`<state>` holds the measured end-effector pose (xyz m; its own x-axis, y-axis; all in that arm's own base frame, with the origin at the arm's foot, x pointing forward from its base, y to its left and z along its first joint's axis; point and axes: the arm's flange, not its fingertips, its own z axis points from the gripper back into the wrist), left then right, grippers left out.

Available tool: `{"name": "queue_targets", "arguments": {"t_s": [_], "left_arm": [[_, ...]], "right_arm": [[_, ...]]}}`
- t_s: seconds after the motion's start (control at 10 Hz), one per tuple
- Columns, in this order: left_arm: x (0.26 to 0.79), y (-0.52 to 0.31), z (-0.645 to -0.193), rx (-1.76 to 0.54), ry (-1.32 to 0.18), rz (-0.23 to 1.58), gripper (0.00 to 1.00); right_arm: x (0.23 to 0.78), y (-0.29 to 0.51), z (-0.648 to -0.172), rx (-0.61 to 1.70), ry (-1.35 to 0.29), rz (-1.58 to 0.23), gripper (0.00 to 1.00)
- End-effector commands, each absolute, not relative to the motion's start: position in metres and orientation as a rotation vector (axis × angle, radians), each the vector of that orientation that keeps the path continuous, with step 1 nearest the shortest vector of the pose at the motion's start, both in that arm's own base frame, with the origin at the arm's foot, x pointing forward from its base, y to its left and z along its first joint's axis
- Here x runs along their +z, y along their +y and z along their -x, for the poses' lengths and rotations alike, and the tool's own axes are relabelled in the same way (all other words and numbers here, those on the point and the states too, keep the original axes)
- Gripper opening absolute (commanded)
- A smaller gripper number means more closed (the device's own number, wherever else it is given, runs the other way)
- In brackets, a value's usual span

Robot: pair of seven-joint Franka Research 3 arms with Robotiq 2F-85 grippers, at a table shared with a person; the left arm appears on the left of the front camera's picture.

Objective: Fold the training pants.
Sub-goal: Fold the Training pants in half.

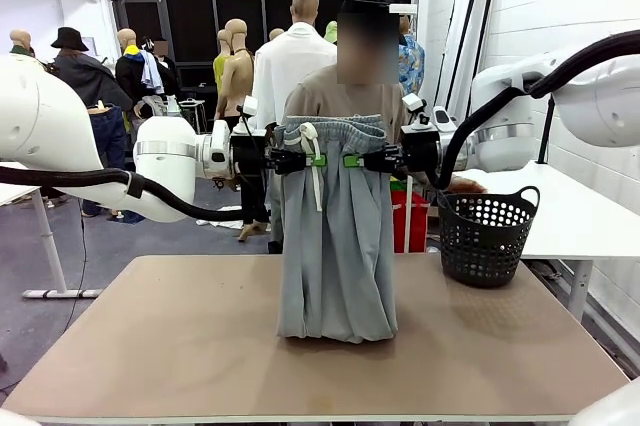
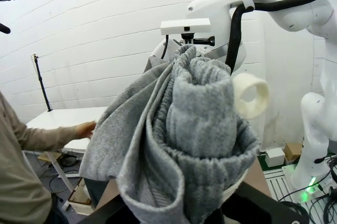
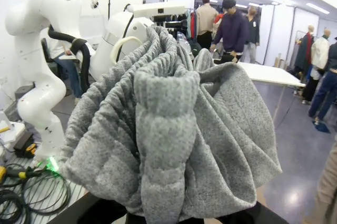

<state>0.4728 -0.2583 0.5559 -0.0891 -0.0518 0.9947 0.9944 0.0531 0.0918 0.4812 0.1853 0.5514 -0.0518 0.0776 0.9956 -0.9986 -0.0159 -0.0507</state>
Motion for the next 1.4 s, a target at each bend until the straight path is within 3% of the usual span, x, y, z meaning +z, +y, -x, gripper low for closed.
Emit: {"name": "queue_targets", "arguments": {"t_s": [0.0, 0.4, 1.0, 1.3], "left_arm": [[0.569, -0.261, -0.498, -1.265, -1.282, 1.033, 0.0], [0.581, -0.248, -0.528, -1.24, -1.303, 1.007, 0.0], [0.572, -0.253, -0.515, -1.25, -1.308, 0.996, 0.0], [0.571, -0.25, -0.55, -1.243, -1.333, 0.992, 0.0]], "right_arm": [[0.565, 0.191, -0.506, 1.333, -1.194, -1.125, 0.0], [0.57, 0.2, -0.537, 1.346, -1.189, -1.079, 0.0], [0.566, 0.194, -0.529, 1.339, -1.205, -1.096, 0.0], [0.568, 0.202, -0.563, 1.375, -1.209, -1.091, 0.0]]}}
